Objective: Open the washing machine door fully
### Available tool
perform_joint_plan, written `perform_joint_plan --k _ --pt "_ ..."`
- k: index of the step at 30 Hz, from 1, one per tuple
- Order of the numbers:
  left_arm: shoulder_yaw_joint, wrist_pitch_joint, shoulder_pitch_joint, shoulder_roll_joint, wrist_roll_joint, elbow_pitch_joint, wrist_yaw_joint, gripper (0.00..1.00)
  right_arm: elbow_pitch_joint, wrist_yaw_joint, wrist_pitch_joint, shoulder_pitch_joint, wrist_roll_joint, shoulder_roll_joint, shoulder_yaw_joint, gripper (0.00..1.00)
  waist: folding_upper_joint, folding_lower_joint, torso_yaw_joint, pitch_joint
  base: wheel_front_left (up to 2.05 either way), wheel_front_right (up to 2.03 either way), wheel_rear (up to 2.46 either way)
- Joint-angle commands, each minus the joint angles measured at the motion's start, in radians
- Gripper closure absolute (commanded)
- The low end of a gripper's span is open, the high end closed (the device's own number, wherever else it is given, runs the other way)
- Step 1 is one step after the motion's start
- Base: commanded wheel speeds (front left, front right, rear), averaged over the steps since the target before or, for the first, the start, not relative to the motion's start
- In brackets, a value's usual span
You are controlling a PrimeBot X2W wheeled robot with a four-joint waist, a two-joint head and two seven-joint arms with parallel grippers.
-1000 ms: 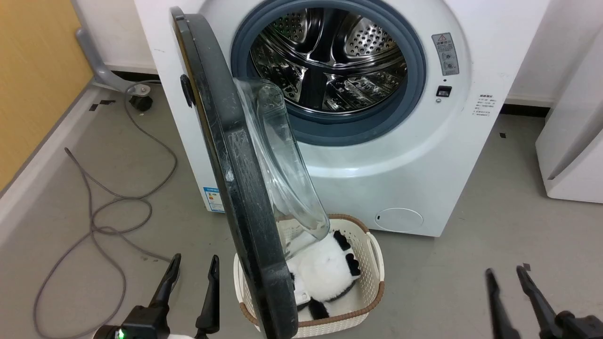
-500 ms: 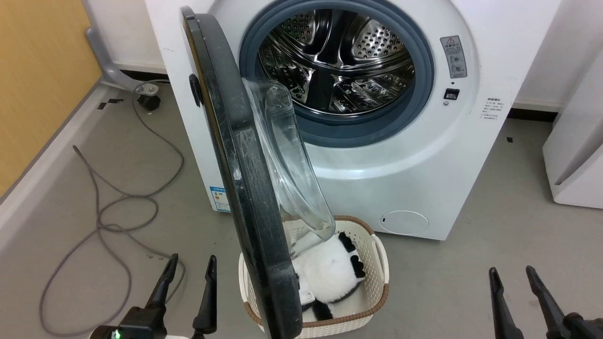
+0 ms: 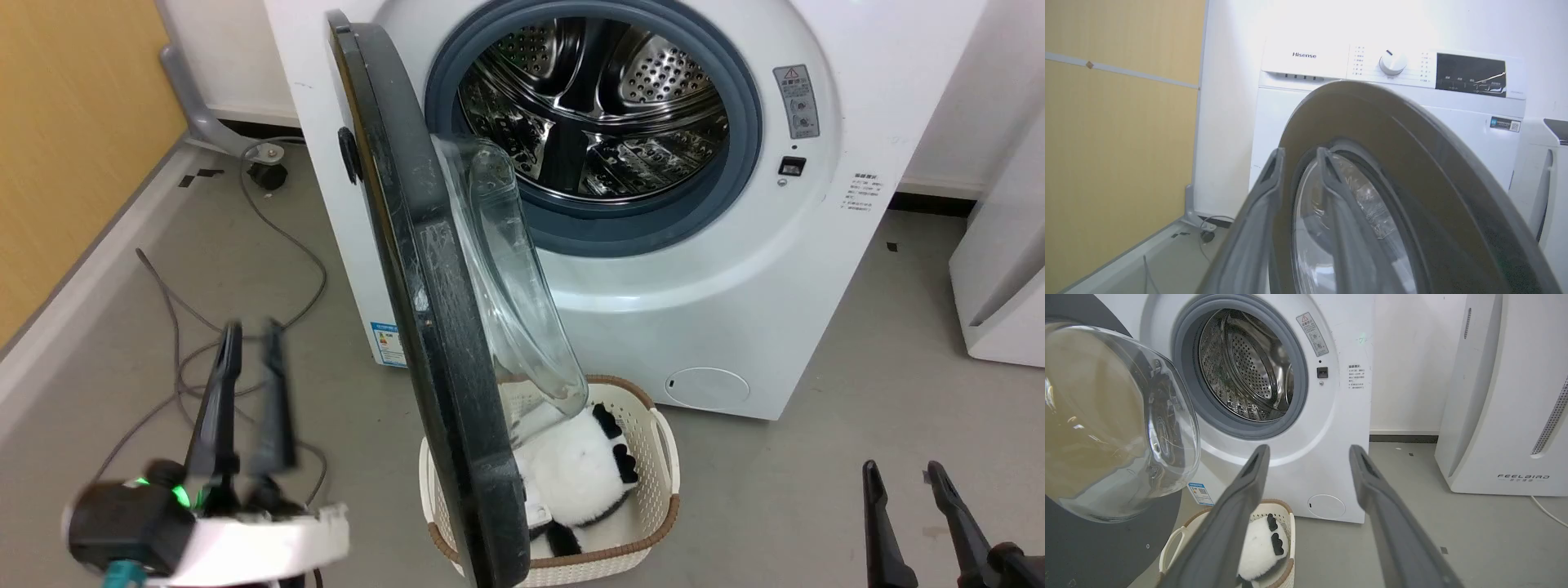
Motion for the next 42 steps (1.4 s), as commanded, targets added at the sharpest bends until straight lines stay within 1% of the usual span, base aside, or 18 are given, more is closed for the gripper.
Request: perform_joint_plan --k 1,5,10,14,20,25,28,31,35,42 --pt "0.004 -0.005 -0.033 0.002 -0.002 -0.035 0.009 1.00 -0.005 0.001 -0.004 0.009 0.010 0.005 0.002 0.00 -0.0001 -0.0001 0.000 0.001 0.00 0.00 0.00" --pt "-0.014 -0.005 -0.088 0.002 -0.006 -0.126 0.021 1.00 -0.001 0.001 -0.004 0.003 0.016 0.005 0.006 0.00 -0.0001 -0.0001 0.000 0.004 0.00 0.00 0.00" --pt "-0.071 -0.005 -0.139 0.002 0.026 -0.192 0.017 1.00 0.007 0.001 -0.004 -0.006 0.024 0.005 0.009 0.00 -0.0001 -0.0001 -0.003 0.005 0.00 0.00 0.00" --pt "-0.163 0.012 -0.134 0.002 0.055 -0.232 0.010 1.00 0.011 0.001 -0.004 -0.008 0.033 0.005 0.011 0.00 -0.0001 -0.0001 -0.006 0.004 0.00 0.00 0.00" --pt "-0.308 0.102 -0.088 0.002 0.039 -0.263 0.006 1.00 0.015 0.001 -0.004 -0.007 0.049 0.005 0.008 0.00 -0.0001 -0.0001 0.006 0.010 0.00 0.00 0.00" --pt "-0.402 0.192 -0.051 0.003 0.033 -0.228 -0.015 1.00 0.024 0.001 -0.004 -0.016 0.048 0.005 0.010 0.00 -0.0001 -0.0001 0.018 0.011 0.00 0.00 0.00" --pt "-0.448 0.257 -0.023 0.008 0.020 -0.186 -0.026 1.00 0.024 0.001 -0.004 -0.022 0.046 0.005 0.009 0.00 -0.0001 -0.0001 0.025 0.013 0.00 0.00 0.00" --pt "-0.476 0.295 0.005 0.008 0.000 -0.146 -0.027 1.00 0.024 0.001 -0.005 -0.025 0.046 0.005 0.008 0.00 -0.0001 -0.0001 0.031 0.014 0.00 0.00 0.00" --pt "-0.486 0.314 0.025 0.009 -0.016 -0.094 -0.020 1.00 0.028 0.001 -0.005 -0.024 0.049 0.005 0.013 0.00 -0.0001 -0.0001 0.039 0.013 0.00 0.00 0.00" --pt "-0.470 0.334 0.038 0.022 -0.026 -0.007 -0.003 1.00 0.031 0.001 -0.005 -0.021 0.051 0.005 0.017 0.00 -0.0001 -0.0001 0.058 0.005 0.00 0.00 0.00"
